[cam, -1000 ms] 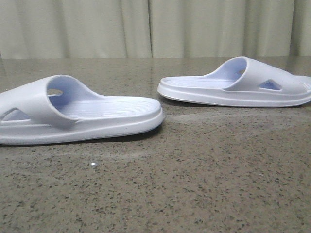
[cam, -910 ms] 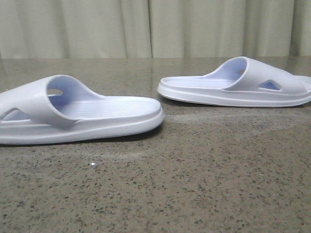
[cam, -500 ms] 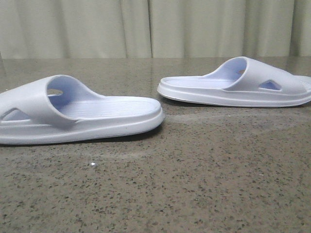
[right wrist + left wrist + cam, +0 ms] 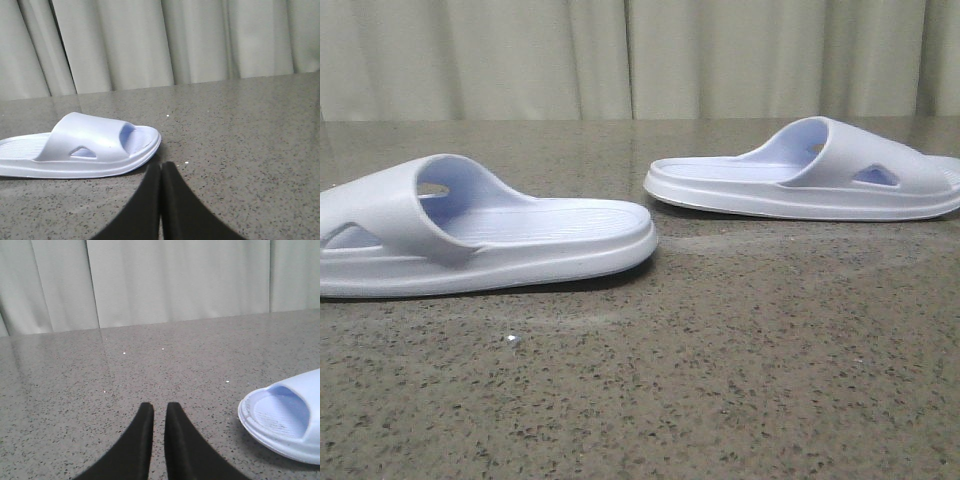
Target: Insert blue slippers together front up
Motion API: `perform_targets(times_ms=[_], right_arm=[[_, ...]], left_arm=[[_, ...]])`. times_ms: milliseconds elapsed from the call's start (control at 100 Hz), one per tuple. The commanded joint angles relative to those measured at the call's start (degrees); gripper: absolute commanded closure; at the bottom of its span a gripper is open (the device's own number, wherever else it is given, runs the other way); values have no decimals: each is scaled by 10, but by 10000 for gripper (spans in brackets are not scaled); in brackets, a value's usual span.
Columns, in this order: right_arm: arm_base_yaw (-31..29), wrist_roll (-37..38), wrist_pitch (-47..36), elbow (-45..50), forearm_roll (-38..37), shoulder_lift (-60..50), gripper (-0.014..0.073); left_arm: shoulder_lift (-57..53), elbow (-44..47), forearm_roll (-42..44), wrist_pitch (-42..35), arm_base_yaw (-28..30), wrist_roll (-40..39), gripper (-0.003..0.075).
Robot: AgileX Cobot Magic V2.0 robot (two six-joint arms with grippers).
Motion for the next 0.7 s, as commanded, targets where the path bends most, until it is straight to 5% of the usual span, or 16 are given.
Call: perform_targets(times_ms=[0, 470, 690], right_arm=[[-4, -4, -48, 12, -7, -13, 701], [-4, -4, -53, 12, -7, -13, 701], [-4, -3, -53, 12, -2, -13, 701]], left_arm=[[-16, 5, -4, -41, 1, -4, 704], [-16, 5, -11, -57, 1, -4, 704], [-16, 5, -185, -67, 1, -4, 705]])
